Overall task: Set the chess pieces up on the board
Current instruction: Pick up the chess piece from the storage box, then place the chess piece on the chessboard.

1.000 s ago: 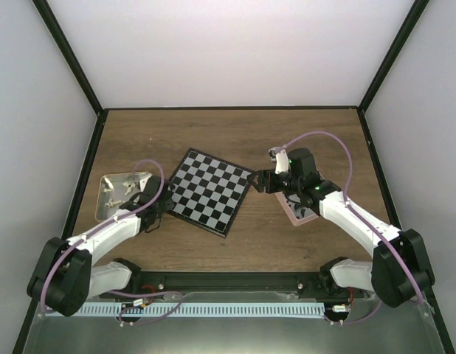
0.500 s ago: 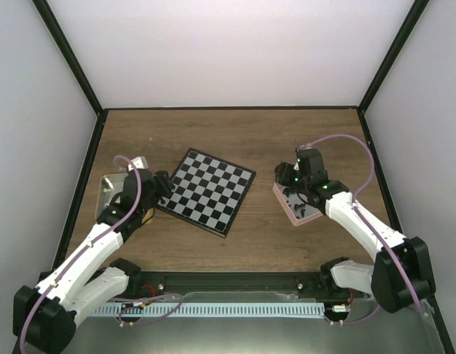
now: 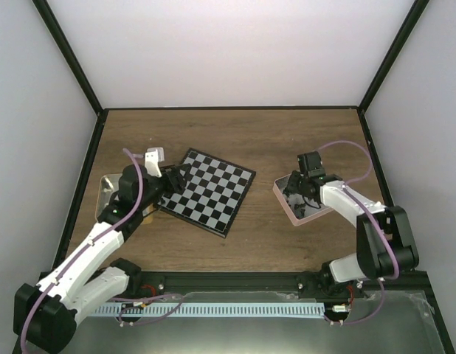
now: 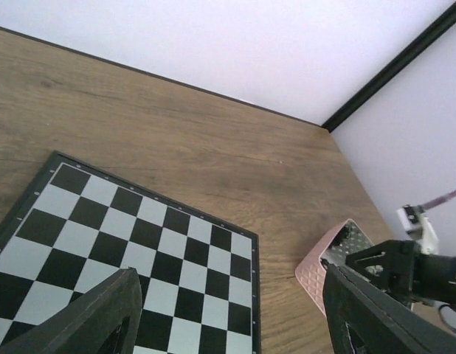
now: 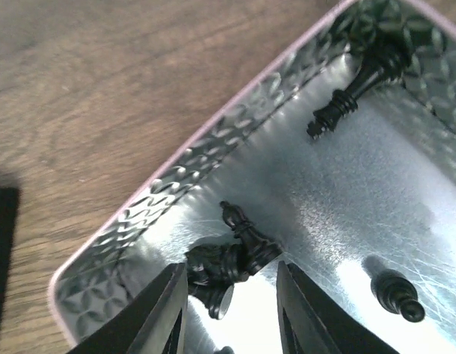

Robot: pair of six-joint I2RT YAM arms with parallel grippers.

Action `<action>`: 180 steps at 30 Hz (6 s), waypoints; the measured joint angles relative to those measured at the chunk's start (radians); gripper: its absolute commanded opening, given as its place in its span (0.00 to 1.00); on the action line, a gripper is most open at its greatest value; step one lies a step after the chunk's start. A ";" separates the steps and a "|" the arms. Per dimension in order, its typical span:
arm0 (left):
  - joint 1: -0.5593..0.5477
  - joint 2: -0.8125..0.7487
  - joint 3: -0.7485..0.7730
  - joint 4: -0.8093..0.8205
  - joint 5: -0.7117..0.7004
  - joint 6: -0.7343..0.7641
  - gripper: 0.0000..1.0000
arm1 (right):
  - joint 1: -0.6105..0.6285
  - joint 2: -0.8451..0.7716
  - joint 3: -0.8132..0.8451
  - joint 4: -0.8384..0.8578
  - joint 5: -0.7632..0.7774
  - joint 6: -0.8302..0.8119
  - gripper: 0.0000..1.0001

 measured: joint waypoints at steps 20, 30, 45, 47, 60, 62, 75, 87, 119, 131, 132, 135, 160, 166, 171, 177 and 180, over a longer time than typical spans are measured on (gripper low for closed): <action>0.000 0.049 -0.018 0.042 0.075 0.005 0.69 | -0.006 0.175 0.003 0.042 0.040 -0.071 0.33; 0.000 0.055 -0.018 0.048 0.079 0.008 0.69 | -0.011 0.177 0.012 0.043 0.052 -0.102 0.40; 0.000 0.055 -0.024 0.048 0.079 0.011 0.69 | -0.011 0.265 0.079 0.095 0.058 -0.169 0.23; 0.000 0.055 -0.024 0.049 0.079 0.011 0.70 | -0.012 0.265 0.079 0.097 0.048 -0.167 0.20; 0.000 0.066 -0.033 0.116 0.141 -0.002 0.70 | -0.012 0.079 -0.042 0.095 0.012 -0.115 0.16; 0.000 0.083 -0.033 0.134 0.171 -0.014 0.70 | -0.012 0.027 -0.061 0.097 0.000 -0.115 0.16; -0.006 0.187 0.130 0.171 0.468 -0.070 0.74 | 0.016 -0.390 -0.218 0.416 -0.513 -0.134 0.17; -0.092 0.388 0.232 0.249 0.748 -0.275 0.63 | 0.153 -0.378 -0.237 0.717 -0.902 -0.087 0.17; -0.148 0.522 0.251 0.252 0.799 -0.331 0.04 | 0.222 -0.249 -0.163 0.663 -0.943 -0.151 0.48; -0.150 0.520 0.441 -0.216 0.344 0.018 0.04 | 0.233 -0.309 -0.158 0.552 -0.697 -0.174 0.72; -0.149 0.520 0.455 -0.251 0.282 0.043 0.04 | 0.233 -0.310 -0.158 0.530 -0.646 -0.173 0.72; -0.145 0.544 0.510 -0.362 0.066 0.110 0.04 | 0.232 -0.309 -0.158 0.472 -0.541 -0.172 0.72; 0.046 0.976 0.673 -0.461 -0.295 0.211 0.04 | 0.232 -0.260 -0.158 0.403 -0.360 -0.166 0.72; 0.055 1.026 0.690 -0.425 -0.269 0.210 0.04 | 0.232 -0.249 -0.158 0.397 -0.359 -0.165 0.72; 0.056 1.044 0.698 -0.414 -0.258 0.210 0.04 | 0.232 -0.249 -0.158 0.386 -0.358 -0.166 0.72; 0.059 1.075 0.731 -0.402 -0.266 0.210 0.04 | 0.232 -0.249 -0.158 0.380 -0.353 -0.166 0.72; 0.059 1.087 0.743 -0.393 -0.275 0.211 0.05 | 0.232 -0.248 -0.158 0.380 -0.349 -0.166 0.72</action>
